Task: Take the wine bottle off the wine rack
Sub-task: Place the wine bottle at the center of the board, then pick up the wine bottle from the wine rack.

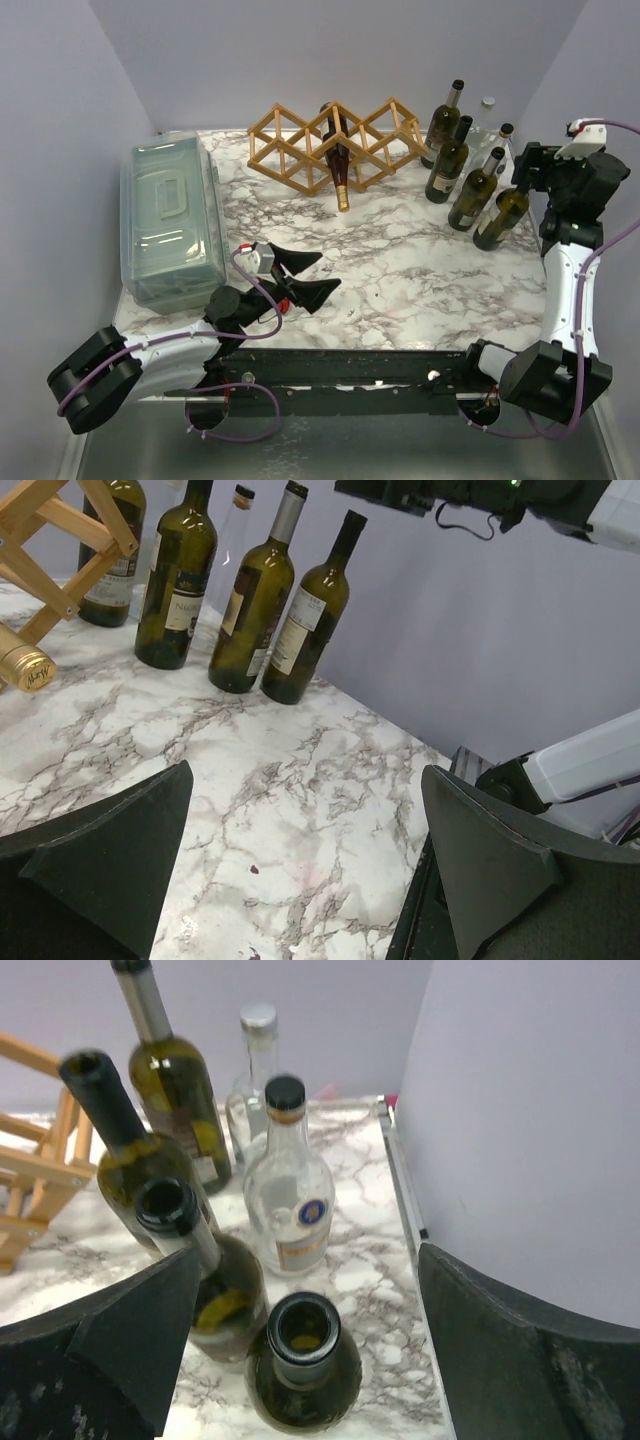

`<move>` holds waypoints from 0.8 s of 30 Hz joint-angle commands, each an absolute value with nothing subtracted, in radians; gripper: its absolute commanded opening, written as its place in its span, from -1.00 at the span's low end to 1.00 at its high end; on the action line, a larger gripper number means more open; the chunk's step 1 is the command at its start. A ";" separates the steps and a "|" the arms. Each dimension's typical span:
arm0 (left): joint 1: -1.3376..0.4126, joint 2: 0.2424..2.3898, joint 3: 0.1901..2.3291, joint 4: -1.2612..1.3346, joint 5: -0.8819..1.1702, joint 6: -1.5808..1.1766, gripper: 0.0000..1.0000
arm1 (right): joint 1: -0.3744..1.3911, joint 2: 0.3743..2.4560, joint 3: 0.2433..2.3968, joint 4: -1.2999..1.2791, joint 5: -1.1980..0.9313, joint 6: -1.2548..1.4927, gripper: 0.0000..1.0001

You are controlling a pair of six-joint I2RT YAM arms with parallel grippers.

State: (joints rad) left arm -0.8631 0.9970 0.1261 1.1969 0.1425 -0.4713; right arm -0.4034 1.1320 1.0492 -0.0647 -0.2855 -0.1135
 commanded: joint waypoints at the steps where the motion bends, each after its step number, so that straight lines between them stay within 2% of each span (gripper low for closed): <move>1: -0.855 0.980 0.116 1.185 0.171 -0.477 0.98 | -0.411 1.120 1.170 -0.157 -0.309 -0.121 0.86; 7: -0.837 0.954 0.148 1.086 0.170 -0.528 0.97 | -0.412 1.150 1.320 -0.263 -0.454 -0.124 0.87; 9: -0.829 0.939 0.157 1.045 0.171 -0.553 0.97 | -0.412 1.158 1.365 -0.314 -0.528 -0.130 0.98; 13: -0.804 0.901 0.193 0.925 0.164 -0.616 0.97 | -0.411 1.165 1.432 -0.408 -0.697 -0.142 0.99; 17: -0.777 0.869 0.256 0.754 0.156 -0.667 0.97 | -0.411 1.163 1.450 -0.473 -0.857 -0.142 0.99; 24: -0.772 0.854 0.307 0.691 0.149 -0.688 0.97 | -0.410 1.138 1.396 -0.486 -1.055 -0.111 0.99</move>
State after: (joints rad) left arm -0.7780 0.8677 0.2646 0.7803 0.1474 -0.6491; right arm -0.4061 1.1549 1.4216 -0.4389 -0.8780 -0.1303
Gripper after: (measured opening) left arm 0.987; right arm 0.992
